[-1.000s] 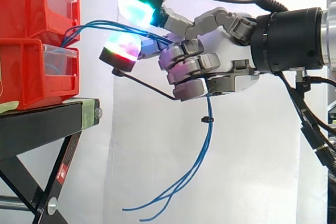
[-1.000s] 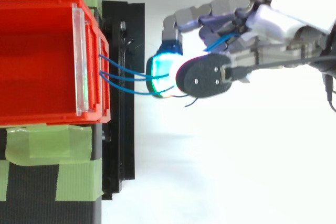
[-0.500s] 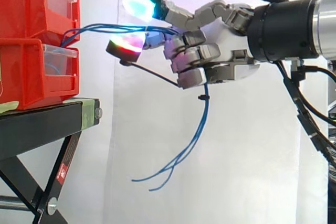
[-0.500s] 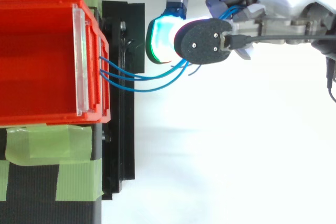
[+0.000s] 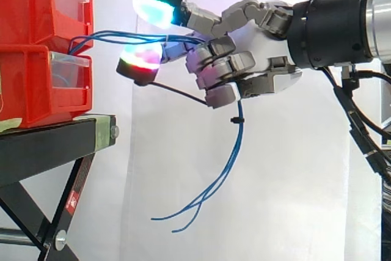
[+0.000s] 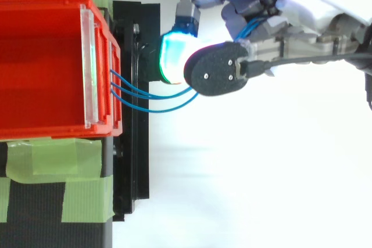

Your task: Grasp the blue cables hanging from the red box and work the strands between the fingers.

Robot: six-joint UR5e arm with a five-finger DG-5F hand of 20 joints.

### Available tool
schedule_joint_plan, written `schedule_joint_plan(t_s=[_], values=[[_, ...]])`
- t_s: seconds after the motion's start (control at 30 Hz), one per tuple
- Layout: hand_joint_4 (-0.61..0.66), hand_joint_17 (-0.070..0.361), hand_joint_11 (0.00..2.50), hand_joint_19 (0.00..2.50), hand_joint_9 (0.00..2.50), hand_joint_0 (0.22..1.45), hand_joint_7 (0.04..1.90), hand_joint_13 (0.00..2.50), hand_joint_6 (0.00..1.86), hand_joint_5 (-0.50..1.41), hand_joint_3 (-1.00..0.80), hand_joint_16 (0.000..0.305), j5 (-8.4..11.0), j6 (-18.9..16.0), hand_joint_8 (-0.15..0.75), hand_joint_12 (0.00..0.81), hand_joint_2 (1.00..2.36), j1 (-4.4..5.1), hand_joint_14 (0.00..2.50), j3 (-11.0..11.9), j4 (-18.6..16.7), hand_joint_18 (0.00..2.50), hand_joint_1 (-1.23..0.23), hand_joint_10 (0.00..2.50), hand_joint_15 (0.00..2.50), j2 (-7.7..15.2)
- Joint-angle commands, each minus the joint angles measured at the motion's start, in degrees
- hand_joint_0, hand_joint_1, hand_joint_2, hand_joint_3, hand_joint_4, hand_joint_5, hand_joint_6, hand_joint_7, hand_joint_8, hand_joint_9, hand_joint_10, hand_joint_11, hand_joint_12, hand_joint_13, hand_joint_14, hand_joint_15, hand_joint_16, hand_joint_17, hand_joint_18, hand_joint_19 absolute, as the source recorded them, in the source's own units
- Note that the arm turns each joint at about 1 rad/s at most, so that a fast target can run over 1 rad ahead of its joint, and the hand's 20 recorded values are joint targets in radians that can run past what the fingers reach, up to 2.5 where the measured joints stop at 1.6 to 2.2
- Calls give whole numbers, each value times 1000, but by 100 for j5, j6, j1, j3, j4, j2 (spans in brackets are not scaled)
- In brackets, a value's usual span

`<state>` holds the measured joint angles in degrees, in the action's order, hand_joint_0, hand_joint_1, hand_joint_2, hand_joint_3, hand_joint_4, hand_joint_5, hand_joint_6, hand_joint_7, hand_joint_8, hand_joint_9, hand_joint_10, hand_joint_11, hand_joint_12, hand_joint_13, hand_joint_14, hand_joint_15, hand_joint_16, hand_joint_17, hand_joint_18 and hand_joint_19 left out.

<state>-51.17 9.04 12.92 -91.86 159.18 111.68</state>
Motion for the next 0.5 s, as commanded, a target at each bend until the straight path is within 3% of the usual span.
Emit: schedule_joint_plan(t_s=[0.0,0.47], values=[[226,126,1925,1213,897,753,1313,1179,99,450,-1000,56,-112,10,349,439,1000,0,2500,2,149,1435,-656,2500,1338,3],[202,121,1925,1268,895,790,1314,1167,110,444,-967,54,-182,1,341,432,1001,0,2500,2,316,1424,-670,2500,1344,-6]])
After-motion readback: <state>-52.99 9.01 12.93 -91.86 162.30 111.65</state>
